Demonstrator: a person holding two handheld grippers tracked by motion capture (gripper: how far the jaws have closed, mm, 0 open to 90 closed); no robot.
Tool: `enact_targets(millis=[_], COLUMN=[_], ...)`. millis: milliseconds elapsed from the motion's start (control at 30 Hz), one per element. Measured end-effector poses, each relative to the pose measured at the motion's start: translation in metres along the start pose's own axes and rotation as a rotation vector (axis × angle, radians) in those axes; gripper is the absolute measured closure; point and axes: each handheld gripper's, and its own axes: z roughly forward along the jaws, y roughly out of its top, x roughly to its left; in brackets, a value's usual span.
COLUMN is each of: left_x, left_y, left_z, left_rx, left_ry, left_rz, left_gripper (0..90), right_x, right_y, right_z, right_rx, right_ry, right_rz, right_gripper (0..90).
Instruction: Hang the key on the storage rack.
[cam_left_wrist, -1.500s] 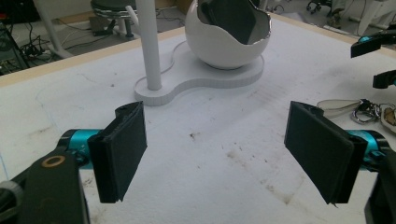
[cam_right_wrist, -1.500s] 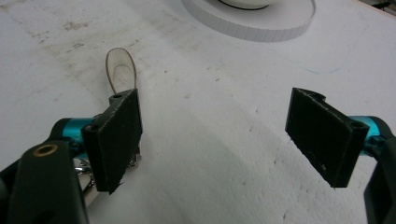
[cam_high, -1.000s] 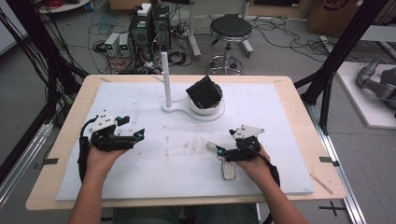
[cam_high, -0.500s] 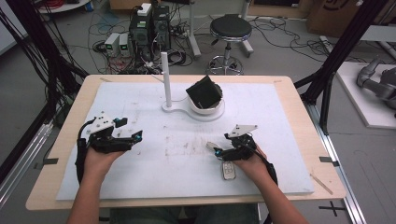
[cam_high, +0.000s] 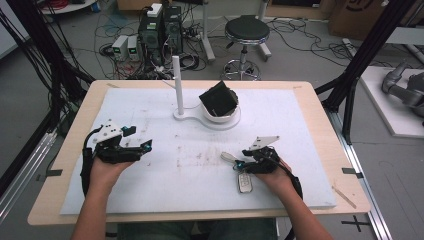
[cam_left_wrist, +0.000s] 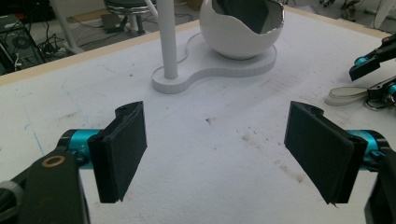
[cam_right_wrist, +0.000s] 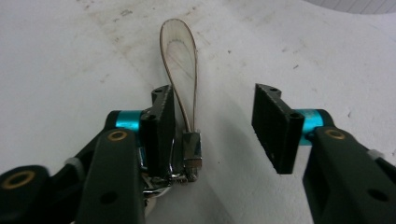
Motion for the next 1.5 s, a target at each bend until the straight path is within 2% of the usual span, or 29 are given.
enact_targets(millis=[233,300,367,433,467,567,633,800,1000,1233,1367,1500], left_x=[-0.002,-0.003,-0.004,-0.004,-0.004,-0.003,-0.002,-0.001,-0.001,-0.002,-0.003,-0.002], left_y=[-0.001,0.0,0.0,0.0,0.0,0.0,0.001,0.001,0.002,0.002,0.001,0.002], left_z=[0.003,0.003,0.003,0.003,0.003,0.001,-0.001,-0.005,-0.005,-0.005,-0.004,-0.004], left_rx=[0.014,0.018,0.018,0.018,0.018,0.012,0.006,0.001,0.001,0.004,0.021,0.024], left_ry=[-0.004,-0.006,-0.004,-0.004,0.0,0.003,0.005,0.016,0.009,0.003,-0.002,-0.004], left_rz=[0.011,0.018,0.017,0.018,0.017,0.015,0.014,0.018,0.018,0.021,0.033,0.036], left_gripper=[21.1,21.0,21.1,21.1,21.0,21.1,21.0,21.0,21.1,21.0,21.1,21.1], right_x=[0.0,0.002,0.004,0.006,0.008,0.009,0.008,0.007,0.01,0.003,0.001,-0.004], right_y=[-0.001,-0.002,-0.002,-0.001,-0.001,0.002,0.003,0.01,0.032,0.061,0.082,0.104], right_z=[0.001,0.001,0.001,0.001,0.001,0.001,0.0,-0.008,-0.019,-0.03,-0.035,-0.035], right_rx=[0.008,0.021,0.02,0.023,0.026,0.044,0.031,-0.063,-0.133,-0.205,-0.235,-0.241], right_ry=[0.021,0.018,0.03,0.041,0.044,0.032,0.027,0.021,0.012,-0.007,-0.028,-0.048], right_rz=[0.005,-0.012,-0.018,-0.034,-0.052,-0.057,-0.045,-0.028,-0.023,-0.024,-0.039,-0.052], right_gripper=[59.2,62.0,69.2,80.9,82.1,82.9,83.0,83.0,83.0,83.0,82.9,82.9])
